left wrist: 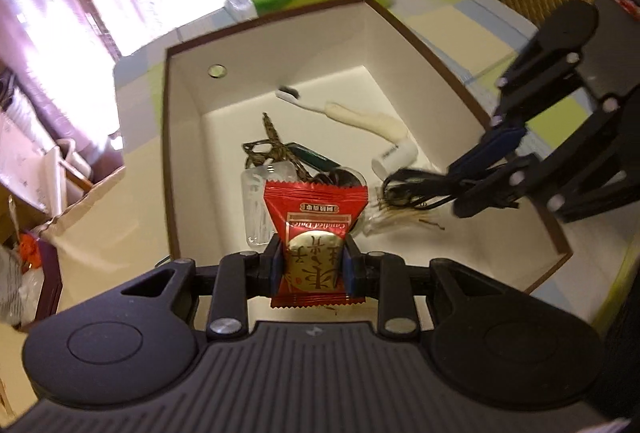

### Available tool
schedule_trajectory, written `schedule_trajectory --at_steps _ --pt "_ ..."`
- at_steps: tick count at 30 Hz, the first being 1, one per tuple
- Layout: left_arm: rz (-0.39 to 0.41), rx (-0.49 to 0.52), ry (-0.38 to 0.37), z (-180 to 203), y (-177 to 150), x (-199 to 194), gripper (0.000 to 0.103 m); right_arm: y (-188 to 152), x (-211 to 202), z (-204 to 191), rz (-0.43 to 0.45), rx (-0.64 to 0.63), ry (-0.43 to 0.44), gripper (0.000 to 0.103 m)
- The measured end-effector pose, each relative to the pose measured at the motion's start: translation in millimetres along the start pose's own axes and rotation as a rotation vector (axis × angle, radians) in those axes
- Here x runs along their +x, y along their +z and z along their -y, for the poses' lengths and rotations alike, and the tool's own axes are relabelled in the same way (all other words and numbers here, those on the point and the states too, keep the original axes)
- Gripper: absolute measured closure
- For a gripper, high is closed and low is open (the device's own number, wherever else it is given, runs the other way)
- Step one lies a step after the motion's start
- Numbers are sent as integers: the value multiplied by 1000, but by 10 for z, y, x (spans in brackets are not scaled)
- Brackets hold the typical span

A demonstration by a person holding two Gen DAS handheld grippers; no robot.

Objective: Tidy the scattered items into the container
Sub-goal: 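Lift and carry the red packet and black cable with both grippers over the box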

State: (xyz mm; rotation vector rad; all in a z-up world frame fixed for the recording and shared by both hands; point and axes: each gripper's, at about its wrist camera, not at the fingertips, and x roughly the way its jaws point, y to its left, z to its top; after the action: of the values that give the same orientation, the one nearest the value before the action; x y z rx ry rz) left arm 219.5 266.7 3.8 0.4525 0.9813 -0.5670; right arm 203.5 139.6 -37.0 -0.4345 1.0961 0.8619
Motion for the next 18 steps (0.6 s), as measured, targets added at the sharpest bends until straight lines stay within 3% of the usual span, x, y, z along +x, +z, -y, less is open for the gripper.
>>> schedule_trajectory --at_steps 8,18 --pt "-52 47 -50 -26 -70 260 79 31 332 -20 -133 -27 -12 83" --pt "-56 66 -63 -68 -104 351 79 112 479 -48 -178 -33 -21 83"
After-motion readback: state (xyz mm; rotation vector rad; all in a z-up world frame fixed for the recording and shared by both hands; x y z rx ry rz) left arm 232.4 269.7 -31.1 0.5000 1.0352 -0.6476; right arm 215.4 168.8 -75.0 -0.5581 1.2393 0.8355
